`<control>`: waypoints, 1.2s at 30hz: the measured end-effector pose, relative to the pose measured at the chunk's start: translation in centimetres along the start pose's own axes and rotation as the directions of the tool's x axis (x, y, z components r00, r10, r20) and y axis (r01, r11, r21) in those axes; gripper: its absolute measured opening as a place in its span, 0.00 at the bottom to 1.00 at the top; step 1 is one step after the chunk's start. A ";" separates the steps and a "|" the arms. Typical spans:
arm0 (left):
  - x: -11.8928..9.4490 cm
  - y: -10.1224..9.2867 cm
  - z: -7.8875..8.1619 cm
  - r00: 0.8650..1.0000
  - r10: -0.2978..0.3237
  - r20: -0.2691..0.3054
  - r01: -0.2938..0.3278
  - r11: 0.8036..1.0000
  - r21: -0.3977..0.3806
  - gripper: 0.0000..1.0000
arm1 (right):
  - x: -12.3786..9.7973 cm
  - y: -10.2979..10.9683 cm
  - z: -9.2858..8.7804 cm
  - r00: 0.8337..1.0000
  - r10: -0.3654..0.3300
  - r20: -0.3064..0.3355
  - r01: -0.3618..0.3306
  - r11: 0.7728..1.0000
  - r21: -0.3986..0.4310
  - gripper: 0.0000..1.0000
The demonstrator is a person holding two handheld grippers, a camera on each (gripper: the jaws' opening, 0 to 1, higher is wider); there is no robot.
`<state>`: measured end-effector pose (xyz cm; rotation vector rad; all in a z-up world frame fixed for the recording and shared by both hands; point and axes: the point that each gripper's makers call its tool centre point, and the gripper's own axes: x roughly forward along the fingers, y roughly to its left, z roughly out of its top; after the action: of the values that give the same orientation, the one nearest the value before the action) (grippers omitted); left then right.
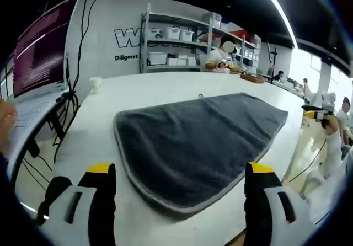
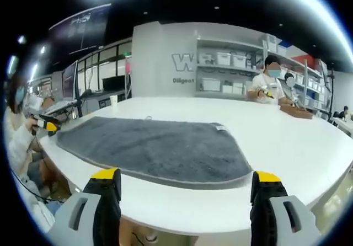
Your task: Open the folded towel by lifting each exposed corner and separating the folded layers until the towel lies flat within the target outline without major curled edges
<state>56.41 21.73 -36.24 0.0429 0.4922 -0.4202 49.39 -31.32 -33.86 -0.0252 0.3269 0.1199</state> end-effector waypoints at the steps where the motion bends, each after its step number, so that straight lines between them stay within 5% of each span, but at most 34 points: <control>1: -0.2 -0.2 -0.2 1.000 0.004 -0.002 -0.004 1.000 -0.001 0.98 | -0.1 -0.1 0.1 1.000 -0.004 0.002 0.004 1.000 0.000 0.98; 21: -3.1 -2.7 -3.7 0.999 0.052 -0.010 -0.053 0.995 -0.085 1.00 | -0.6 0.5 -0.1 1.000 0.012 -0.027 -0.013 1.000 -0.009 0.99; 36: -3.8 -3.2 -4.4 0.997 0.067 -0.034 -0.070 0.994 -0.084 1.00 | -0.8 0.9 -0.2 0.999 0.015 -0.036 -0.016 1.000 -0.011 0.99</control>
<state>50.16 20.91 -38.13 -0.0163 0.5369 -0.3316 48.45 -30.57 -33.78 -0.0363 0.3619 0.1368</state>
